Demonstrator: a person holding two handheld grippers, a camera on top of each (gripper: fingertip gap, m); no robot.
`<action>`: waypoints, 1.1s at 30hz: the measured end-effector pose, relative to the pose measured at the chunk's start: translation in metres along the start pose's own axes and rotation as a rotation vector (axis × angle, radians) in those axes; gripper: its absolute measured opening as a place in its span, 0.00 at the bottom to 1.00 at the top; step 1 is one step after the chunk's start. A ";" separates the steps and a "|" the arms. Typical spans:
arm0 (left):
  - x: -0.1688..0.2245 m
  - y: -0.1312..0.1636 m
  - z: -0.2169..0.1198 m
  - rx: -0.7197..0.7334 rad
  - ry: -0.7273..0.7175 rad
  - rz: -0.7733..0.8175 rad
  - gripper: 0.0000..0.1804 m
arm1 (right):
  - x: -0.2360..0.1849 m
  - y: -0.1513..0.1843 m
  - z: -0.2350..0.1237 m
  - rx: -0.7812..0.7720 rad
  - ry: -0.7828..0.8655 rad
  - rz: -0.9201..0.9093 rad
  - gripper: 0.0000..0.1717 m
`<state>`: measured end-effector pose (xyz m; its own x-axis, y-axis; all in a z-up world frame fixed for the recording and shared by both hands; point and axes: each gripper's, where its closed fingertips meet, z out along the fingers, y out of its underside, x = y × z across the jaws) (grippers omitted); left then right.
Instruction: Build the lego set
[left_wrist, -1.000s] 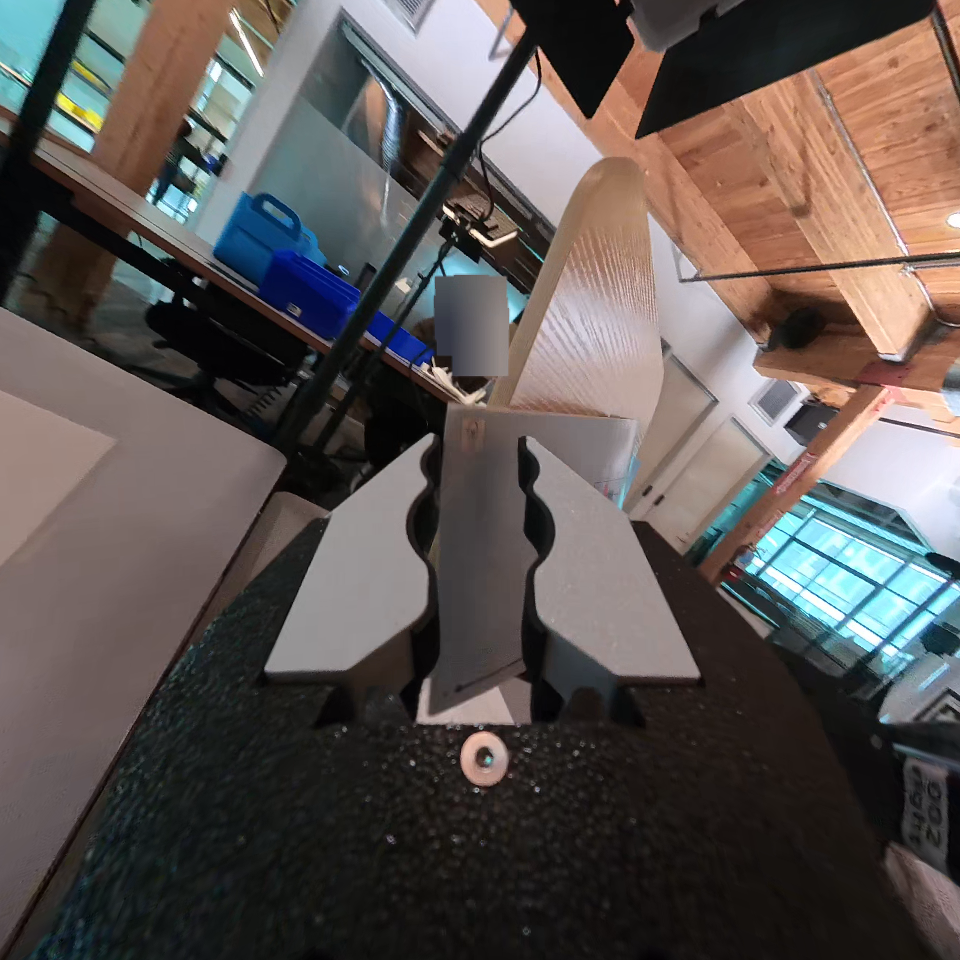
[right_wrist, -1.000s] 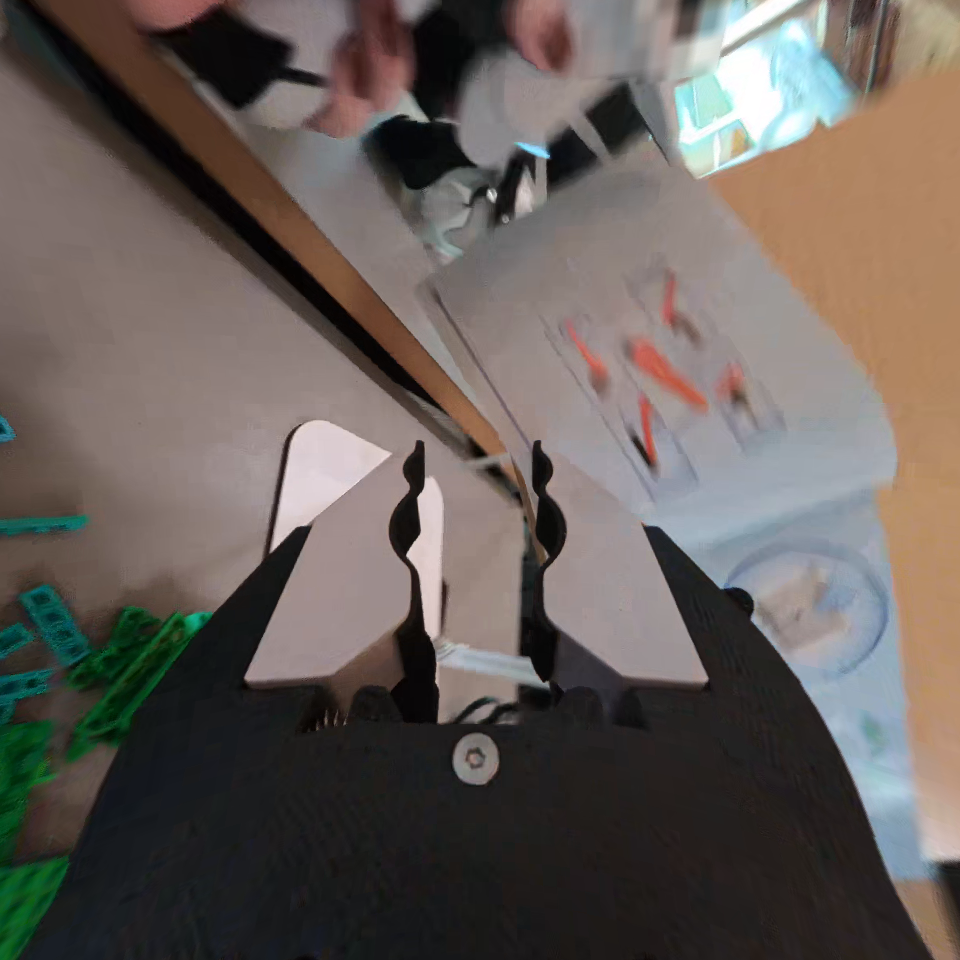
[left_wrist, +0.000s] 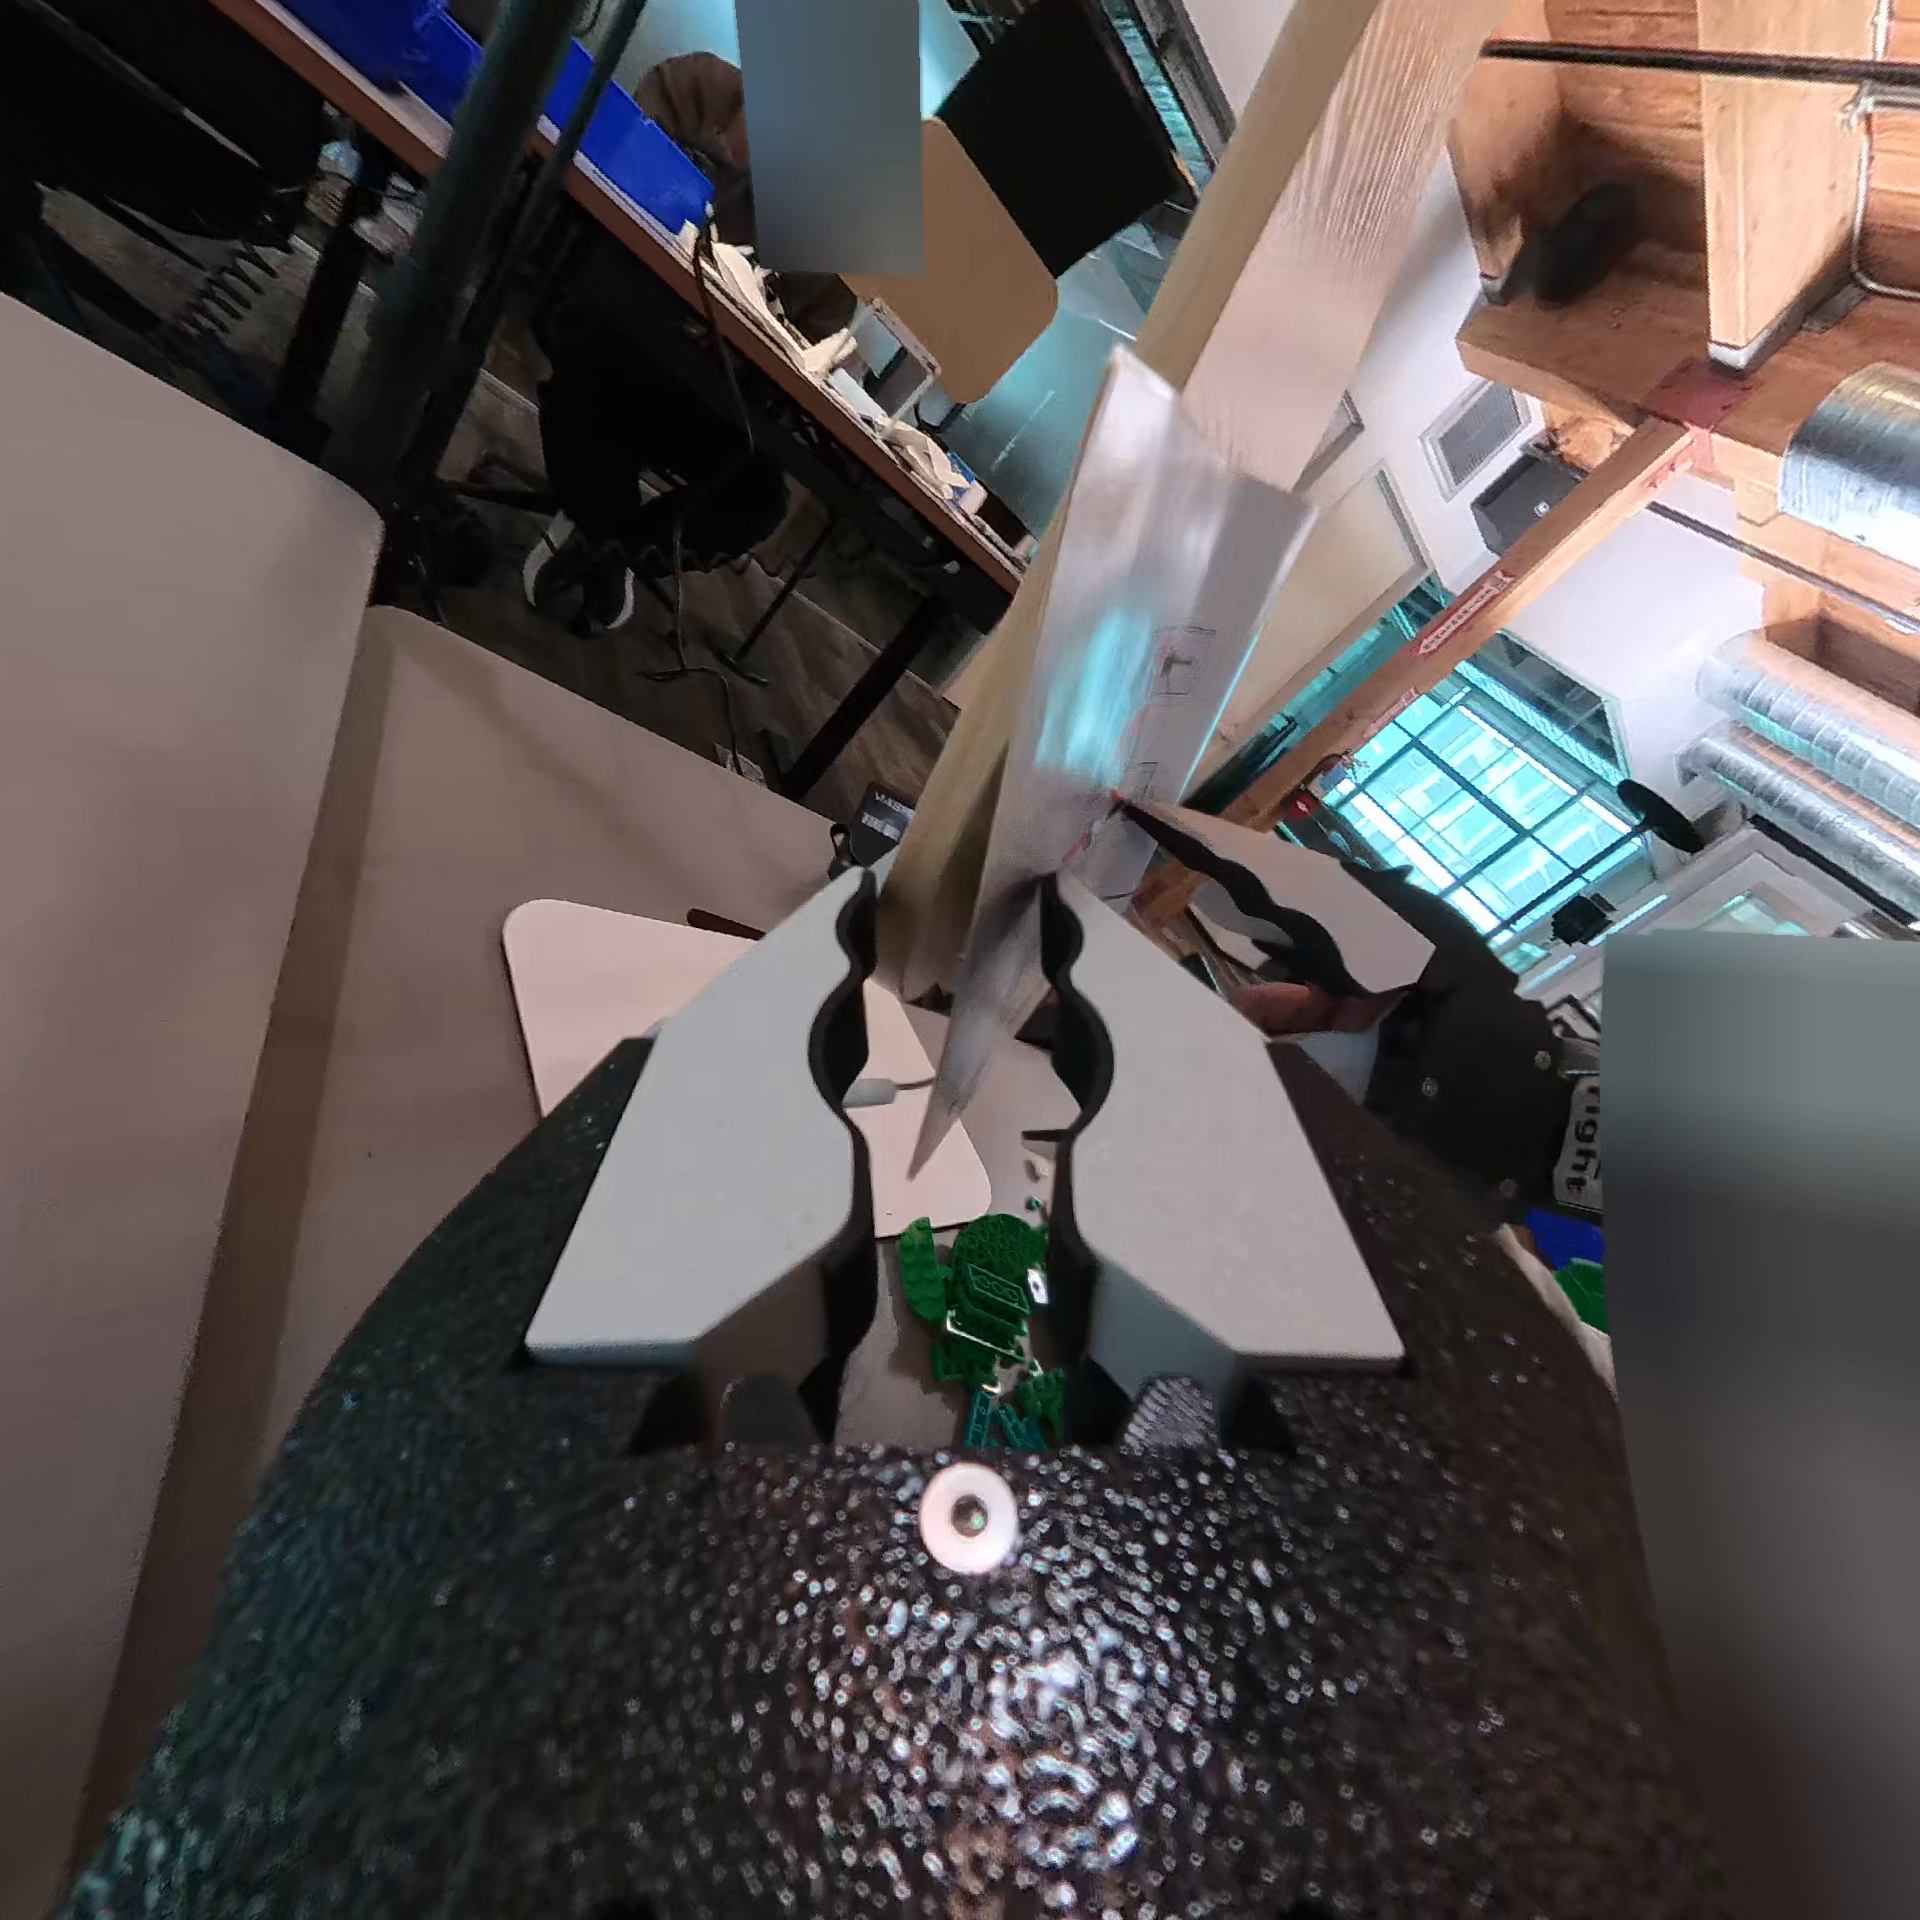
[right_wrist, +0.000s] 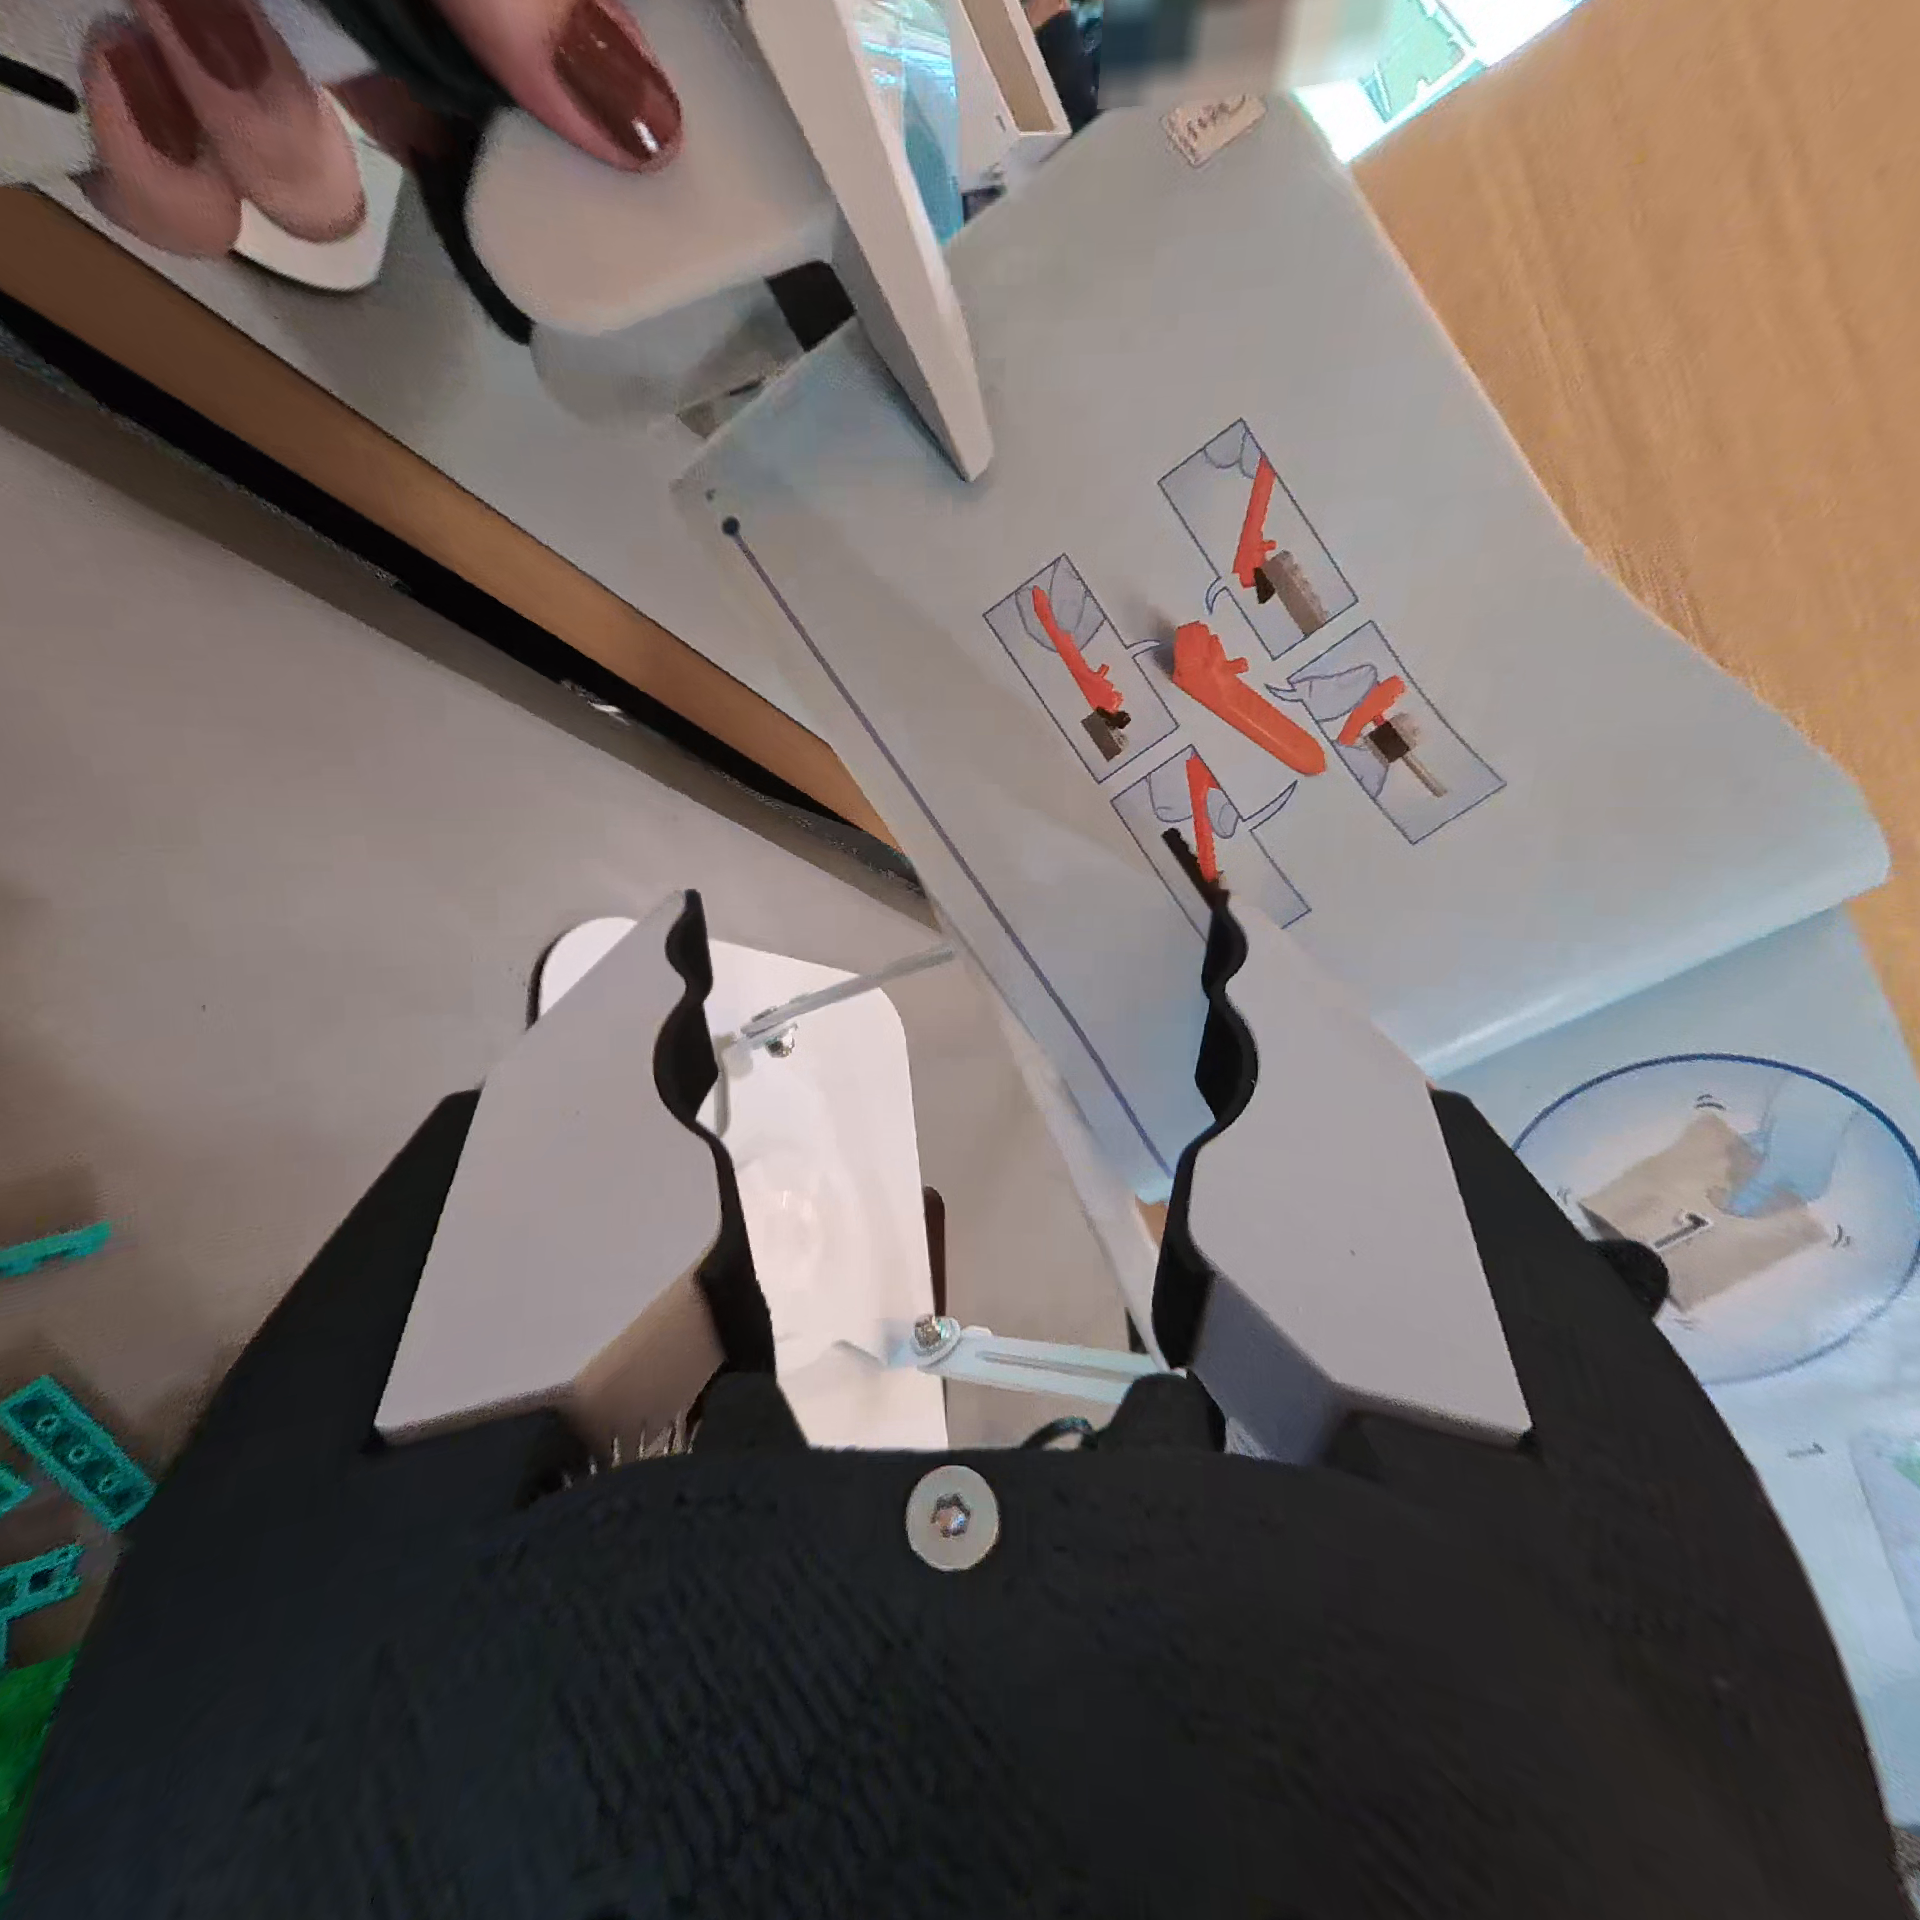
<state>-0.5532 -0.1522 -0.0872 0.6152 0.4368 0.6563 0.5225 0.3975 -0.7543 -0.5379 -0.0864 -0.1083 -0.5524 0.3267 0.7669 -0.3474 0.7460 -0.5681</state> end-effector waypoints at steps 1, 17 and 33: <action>-0.002 -0.003 -0.002 0.017 -0.017 0.010 0.12 | 0.002 -0.001 0.001 0.005 0.007 0.002 0.55; 0.007 -0.044 -0.016 0.331 0.004 0.197 0.00 | -0.043 -0.024 0.038 -0.051 0.061 -0.453 0.24; -0.001 -0.039 -0.014 0.309 -0.033 0.265 0.00 | -0.036 -0.028 0.053 -0.146 0.158 -0.656 0.00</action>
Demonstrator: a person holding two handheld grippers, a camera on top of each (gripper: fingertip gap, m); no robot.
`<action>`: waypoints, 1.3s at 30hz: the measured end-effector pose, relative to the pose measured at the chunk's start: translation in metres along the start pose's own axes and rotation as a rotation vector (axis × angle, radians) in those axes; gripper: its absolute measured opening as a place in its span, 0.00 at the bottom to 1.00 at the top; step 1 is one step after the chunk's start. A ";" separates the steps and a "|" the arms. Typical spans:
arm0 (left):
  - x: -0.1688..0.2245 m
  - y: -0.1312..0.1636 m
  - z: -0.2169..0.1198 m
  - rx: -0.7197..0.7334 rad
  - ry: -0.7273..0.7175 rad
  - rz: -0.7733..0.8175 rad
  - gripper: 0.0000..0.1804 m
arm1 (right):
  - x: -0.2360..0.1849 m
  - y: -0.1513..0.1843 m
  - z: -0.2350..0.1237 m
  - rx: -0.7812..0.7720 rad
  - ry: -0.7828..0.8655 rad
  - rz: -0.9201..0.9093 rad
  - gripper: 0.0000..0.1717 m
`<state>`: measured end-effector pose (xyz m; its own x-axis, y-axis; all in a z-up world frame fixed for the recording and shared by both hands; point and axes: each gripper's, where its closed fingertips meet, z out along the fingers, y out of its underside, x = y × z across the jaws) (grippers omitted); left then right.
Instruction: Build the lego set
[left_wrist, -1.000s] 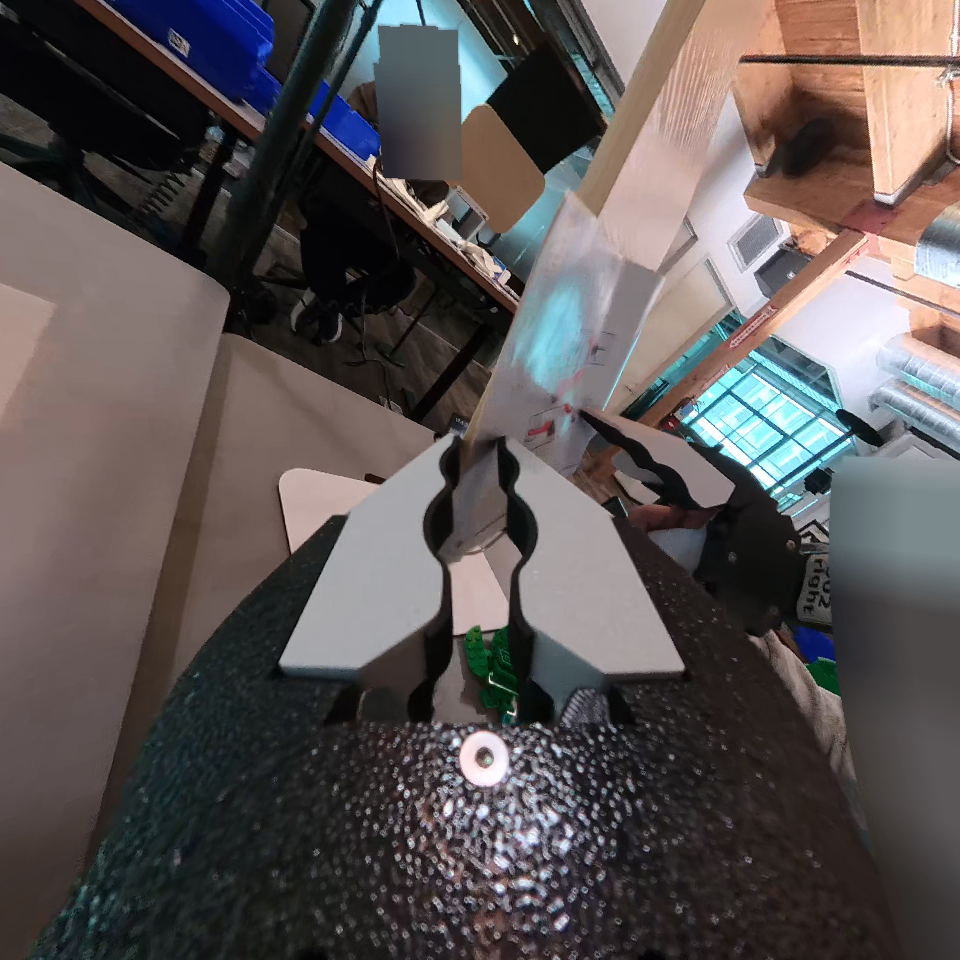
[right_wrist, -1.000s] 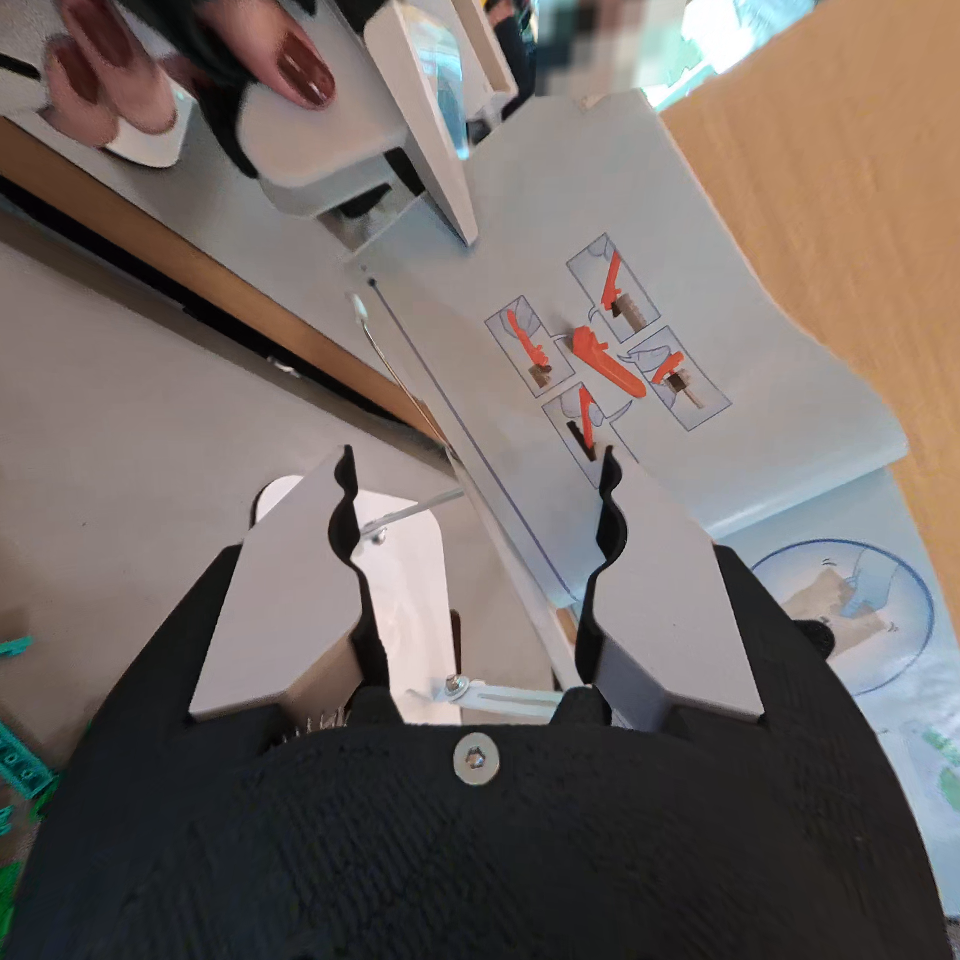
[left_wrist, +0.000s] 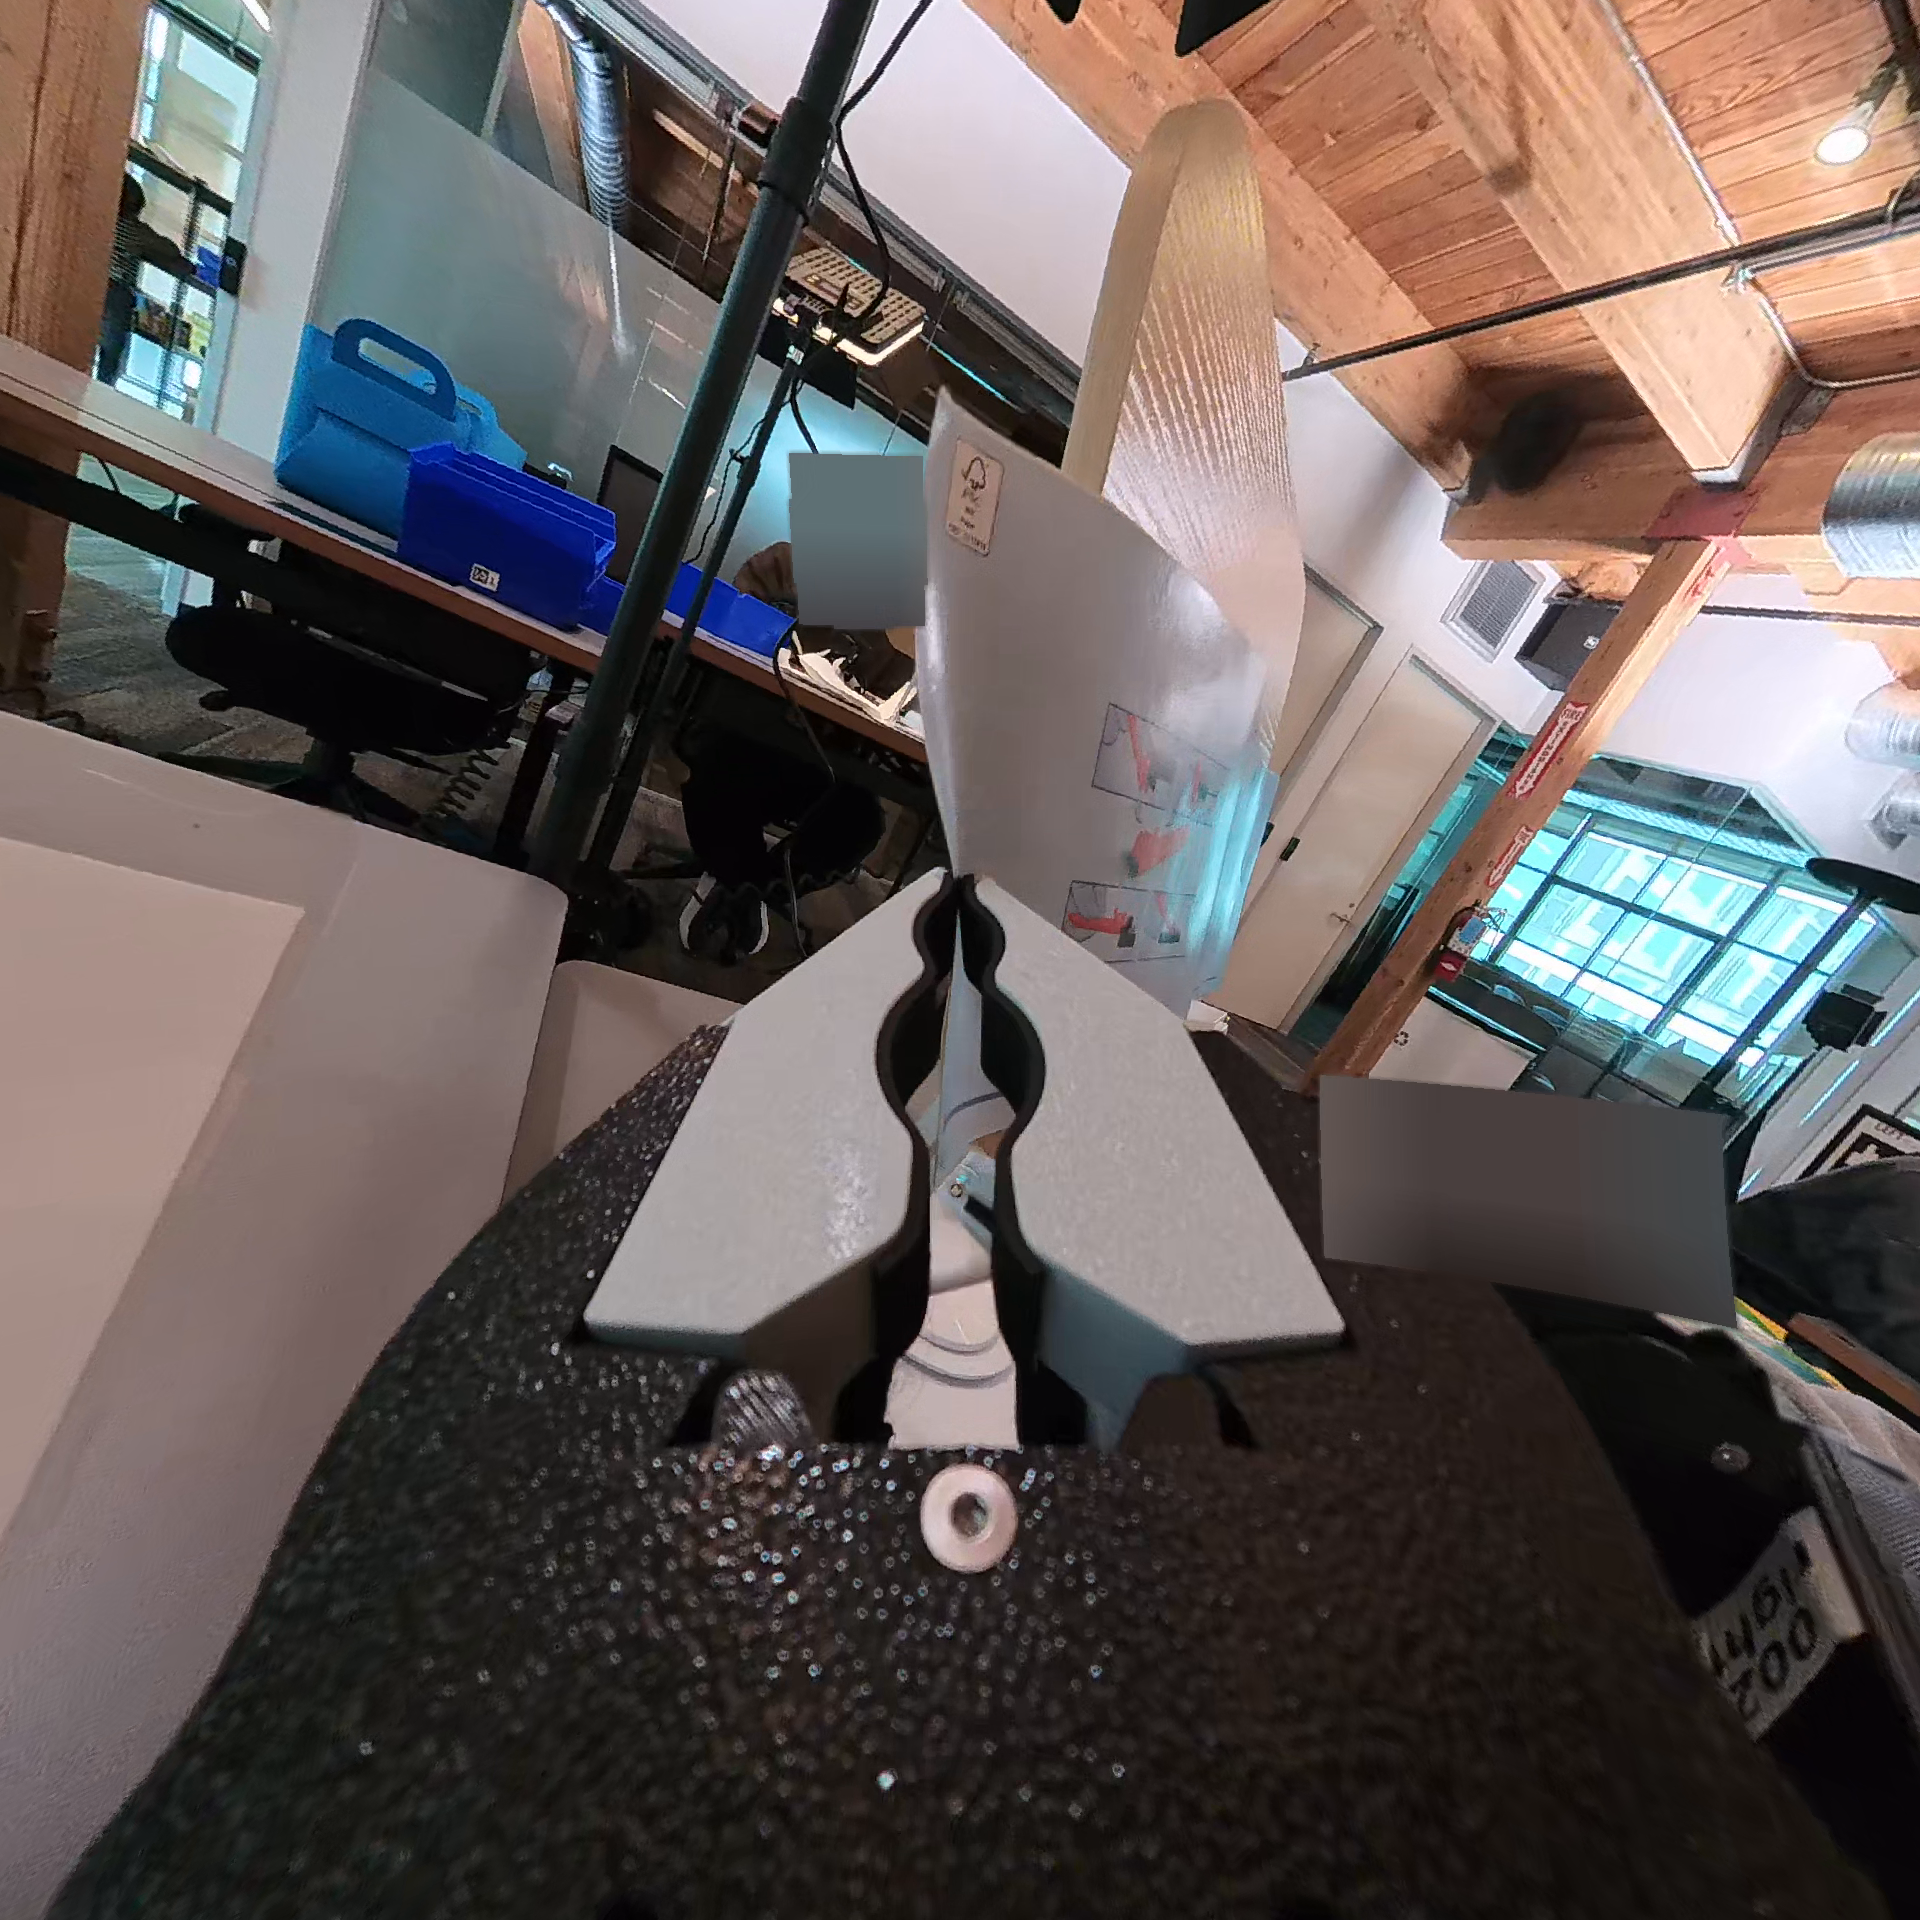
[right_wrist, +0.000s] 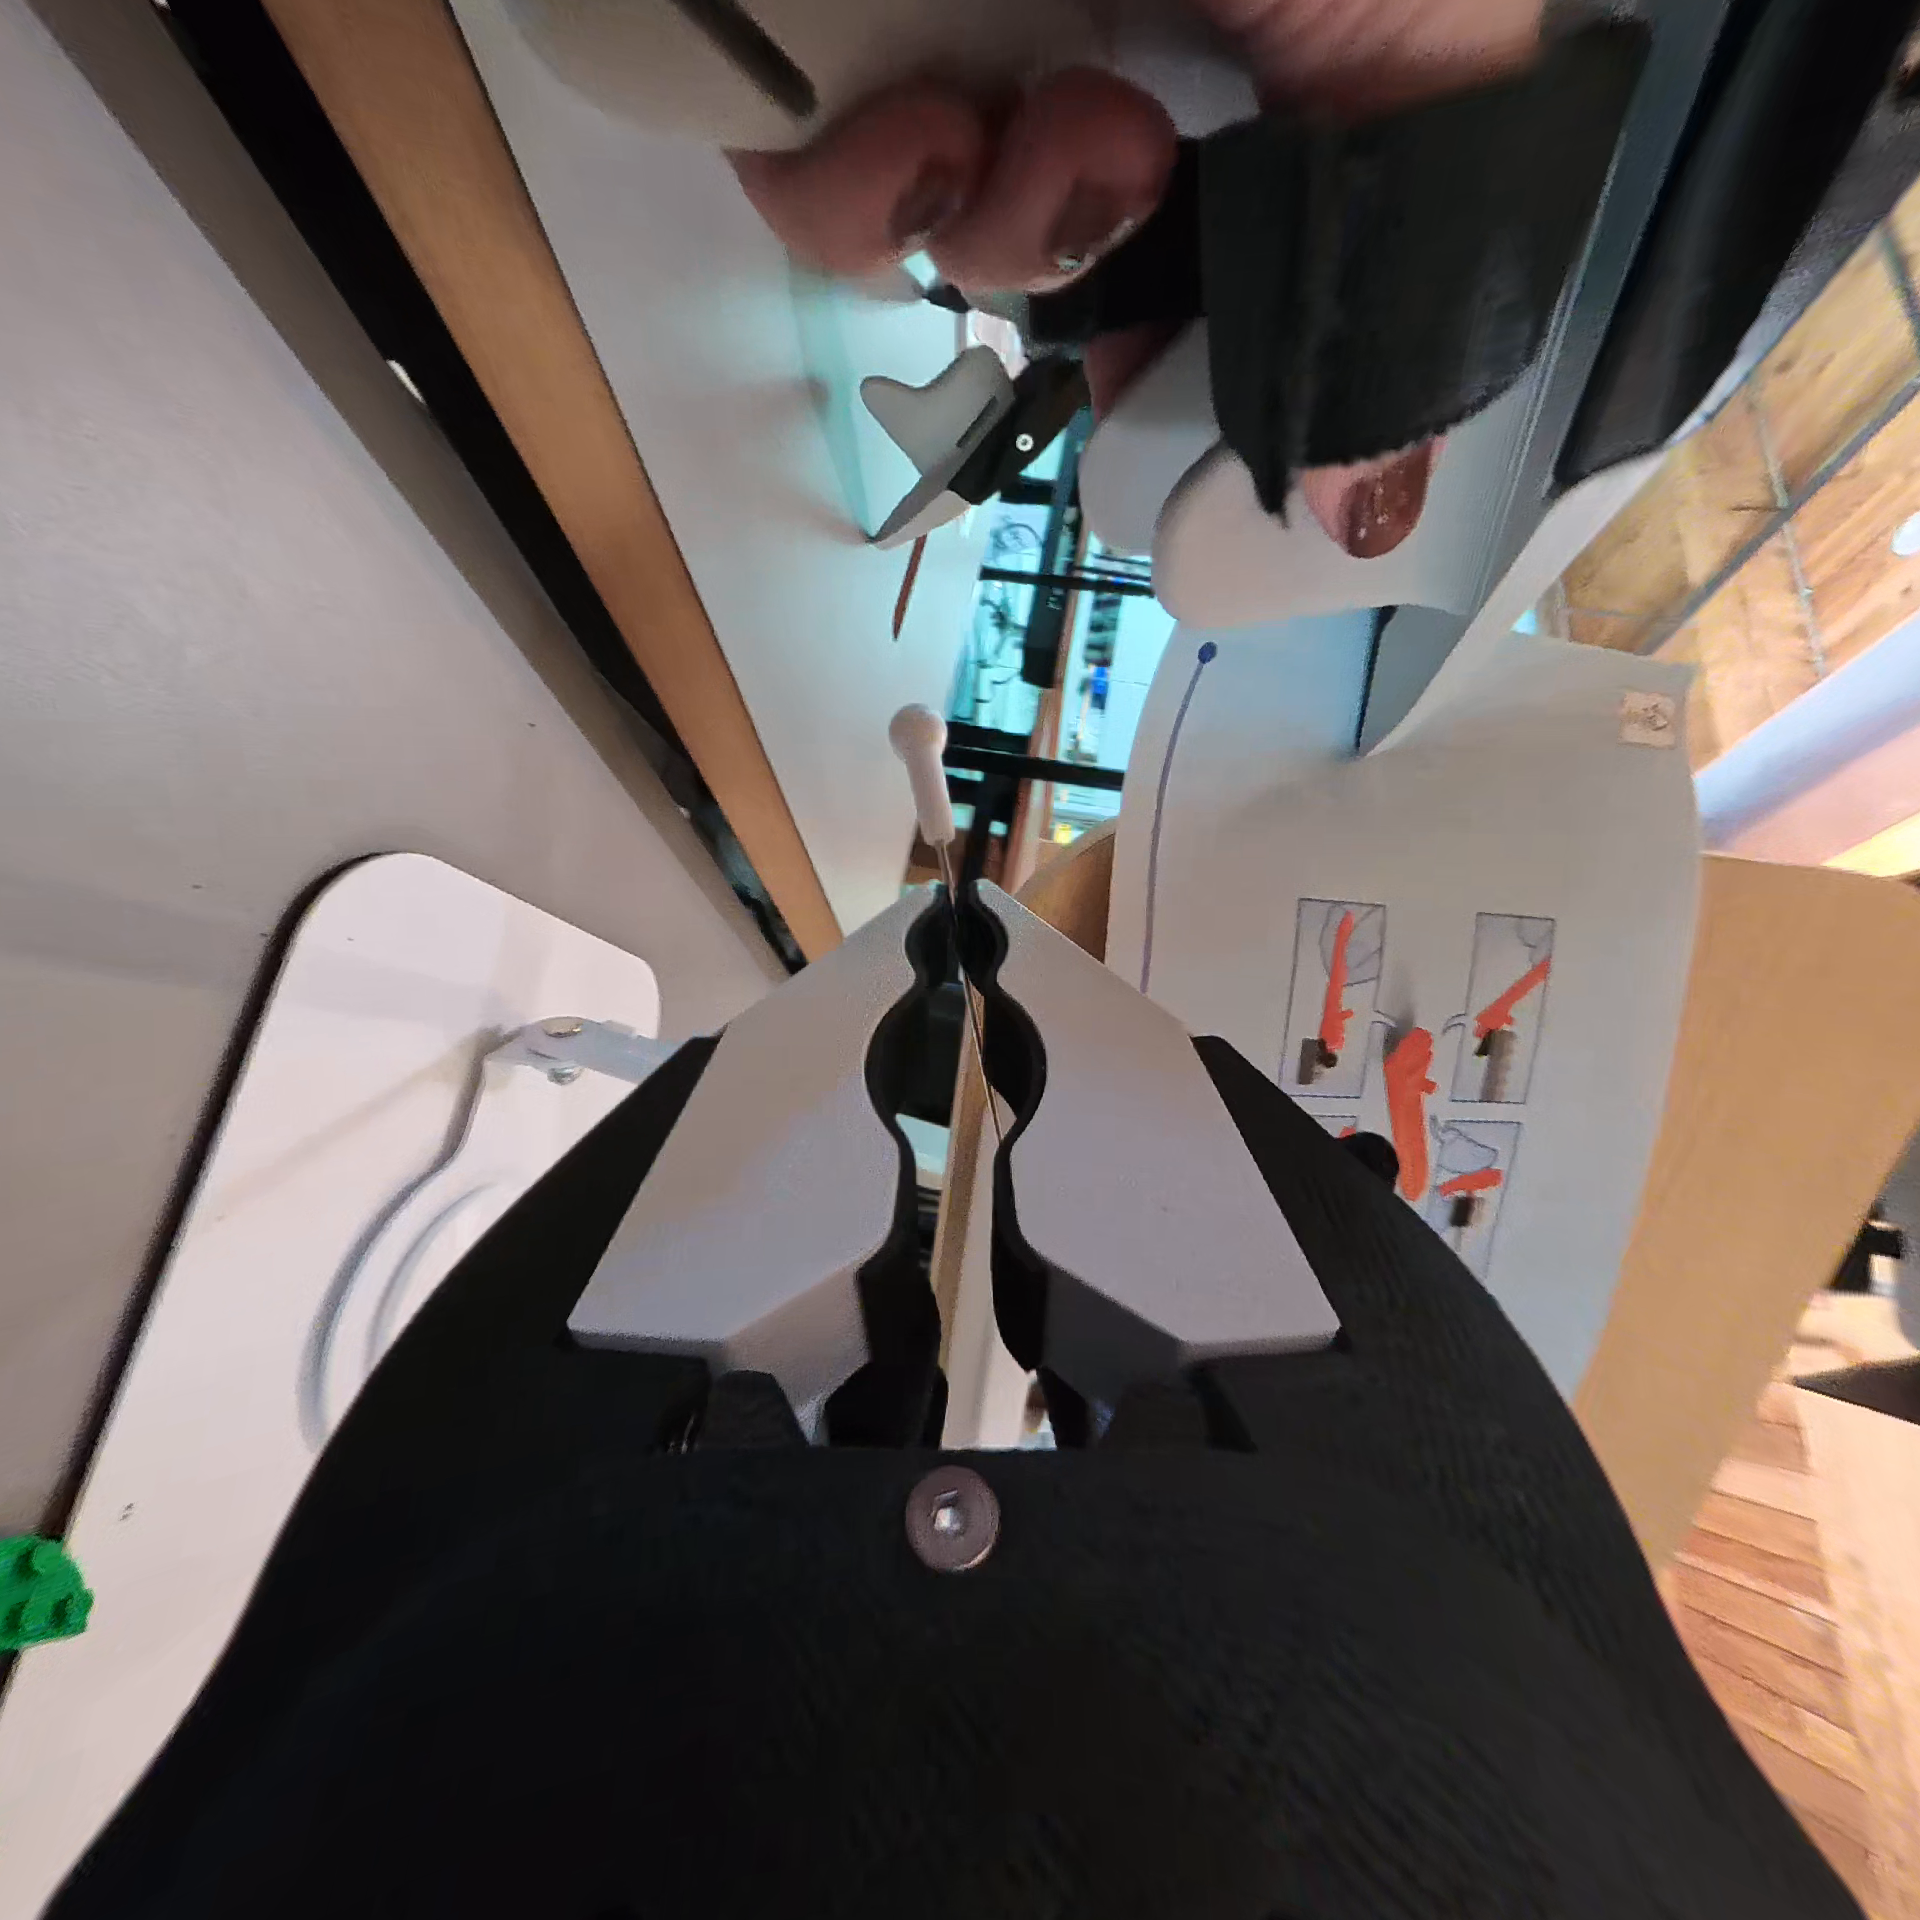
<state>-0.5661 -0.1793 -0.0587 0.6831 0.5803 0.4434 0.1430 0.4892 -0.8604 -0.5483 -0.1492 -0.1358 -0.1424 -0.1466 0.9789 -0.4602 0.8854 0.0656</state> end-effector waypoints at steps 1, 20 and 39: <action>0.000 0.000 0.000 0.003 0.006 0.006 0.00 | 0.000 -0.001 -0.001 0.015 -0.014 0.042 0.00; 0.000 0.002 0.000 0.016 0.043 -0.006 0.00 | 0.057 0.012 -0.014 0.202 0.183 0.864 0.00; 0.034 -0.050 -0.005 0.220 -0.262 0.260 0.23 | -0.001 0.169 -0.093 0.322 -0.006 2.141 0.23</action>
<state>-0.5460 -0.1873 -0.0015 0.4670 0.8347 0.2920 -0.1854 0.4153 -0.8906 -0.5443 0.0412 -0.1081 -0.5049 0.6998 -0.5054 0.2701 -0.4280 -0.8625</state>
